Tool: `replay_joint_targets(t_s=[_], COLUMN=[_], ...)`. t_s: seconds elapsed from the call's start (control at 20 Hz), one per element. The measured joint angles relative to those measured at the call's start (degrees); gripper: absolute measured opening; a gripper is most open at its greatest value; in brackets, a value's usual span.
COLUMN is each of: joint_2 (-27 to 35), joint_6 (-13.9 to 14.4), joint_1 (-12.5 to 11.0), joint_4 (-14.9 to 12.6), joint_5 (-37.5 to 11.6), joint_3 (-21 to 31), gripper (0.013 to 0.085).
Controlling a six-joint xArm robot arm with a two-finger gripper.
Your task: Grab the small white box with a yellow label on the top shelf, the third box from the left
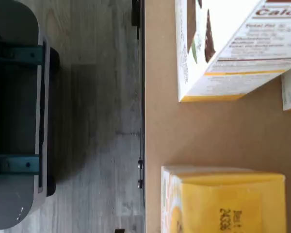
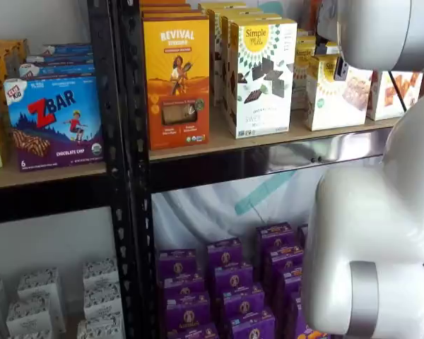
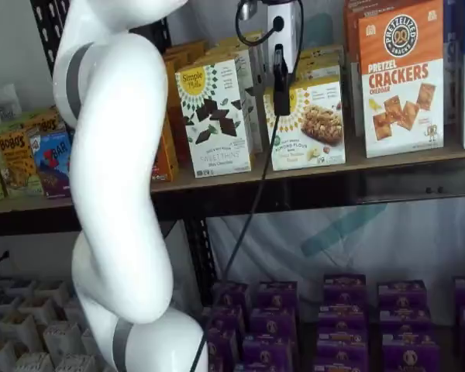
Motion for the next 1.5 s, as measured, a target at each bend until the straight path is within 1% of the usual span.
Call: replay_joint_targets(t_s=[0.7,1.45,1.5], joint_2=[0.65,0.91,0.98], joint_6=[0.64,0.72,0.72], joint_1=[0.85,0.88,0.86], joint_4=[-0.81,-0.39,-0.28], joint_5=[-0.25,-0.22,-0.07], joint_3=[0.07,0.0,-0.1], gripper=[0.085,0.085,0.081])
